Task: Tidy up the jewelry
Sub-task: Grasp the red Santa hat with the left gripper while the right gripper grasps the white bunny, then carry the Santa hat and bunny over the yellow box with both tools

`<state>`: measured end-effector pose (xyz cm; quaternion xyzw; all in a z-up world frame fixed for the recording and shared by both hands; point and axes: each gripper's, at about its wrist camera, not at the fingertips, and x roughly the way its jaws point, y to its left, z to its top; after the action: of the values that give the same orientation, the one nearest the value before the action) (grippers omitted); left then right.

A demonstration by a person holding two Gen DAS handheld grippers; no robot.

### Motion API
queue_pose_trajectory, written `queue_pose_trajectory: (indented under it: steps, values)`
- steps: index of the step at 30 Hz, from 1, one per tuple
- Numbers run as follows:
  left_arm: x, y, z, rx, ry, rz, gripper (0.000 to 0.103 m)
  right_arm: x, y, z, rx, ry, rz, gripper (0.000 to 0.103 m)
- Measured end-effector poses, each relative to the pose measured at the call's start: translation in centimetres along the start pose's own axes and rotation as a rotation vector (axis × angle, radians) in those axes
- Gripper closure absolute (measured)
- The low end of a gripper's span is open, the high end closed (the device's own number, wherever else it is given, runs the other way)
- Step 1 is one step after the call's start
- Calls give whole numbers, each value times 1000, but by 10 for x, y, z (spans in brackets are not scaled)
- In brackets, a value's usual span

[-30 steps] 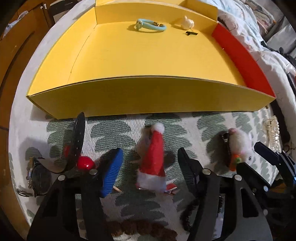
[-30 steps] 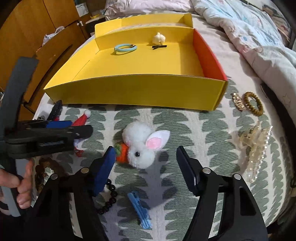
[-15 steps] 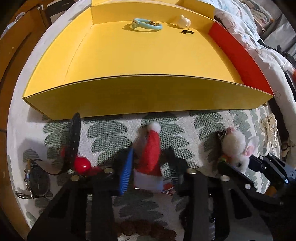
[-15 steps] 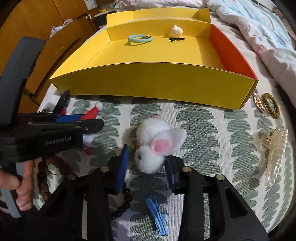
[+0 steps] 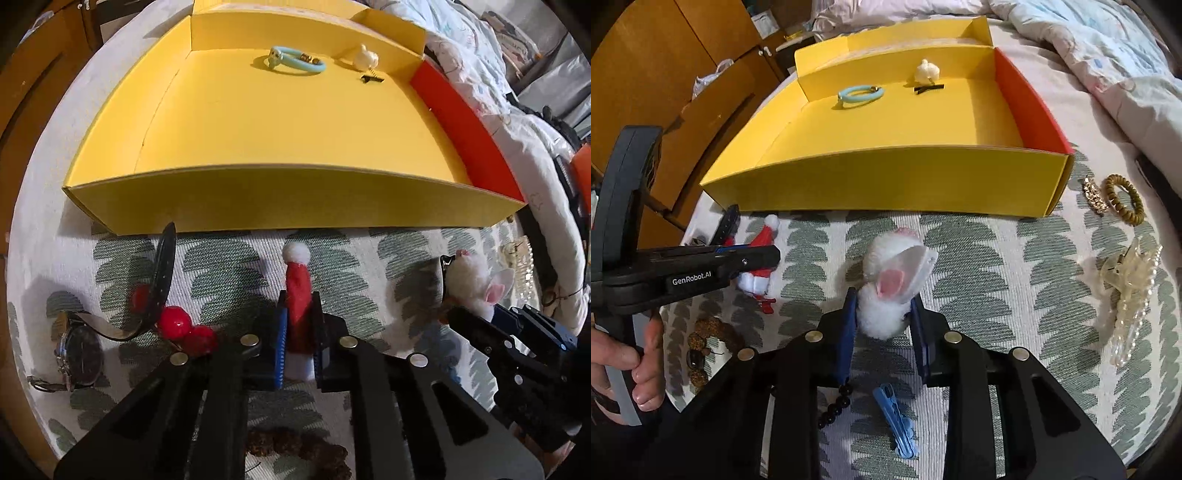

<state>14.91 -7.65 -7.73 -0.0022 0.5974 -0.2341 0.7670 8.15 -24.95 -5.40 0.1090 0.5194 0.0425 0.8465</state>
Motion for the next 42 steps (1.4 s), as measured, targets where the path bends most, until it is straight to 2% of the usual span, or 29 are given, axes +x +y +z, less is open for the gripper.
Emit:
queue_pose_trajectory:
  steps: [8, 13, 21, 26, 29, 42]
  values:
    - [-29, -2, 5, -9, -68, -60, 92, -31, 2, 8, 10, -66, 71, 76]
    - [-42, 2, 25, -41, -114, -92, 92, -47, 2, 26, 21, -109, 121, 76]
    - [-55, 7, 67, -80, -172, -108, 92, -50, 12, 78, -5, -144, 93, 76]
    - [-48, 3, 92, -81, -194, -64, 92, -31, 15, 110, -23, -158, -2, 76]
    - [-37, 1, 106, -70, -202, 3, 92, -7, 10, 127, -14, -115, 0, 76]
    - [3, 13, 157, -84, -166, 81, 92, 43, -25, 177, 44, -41, -28, 76]
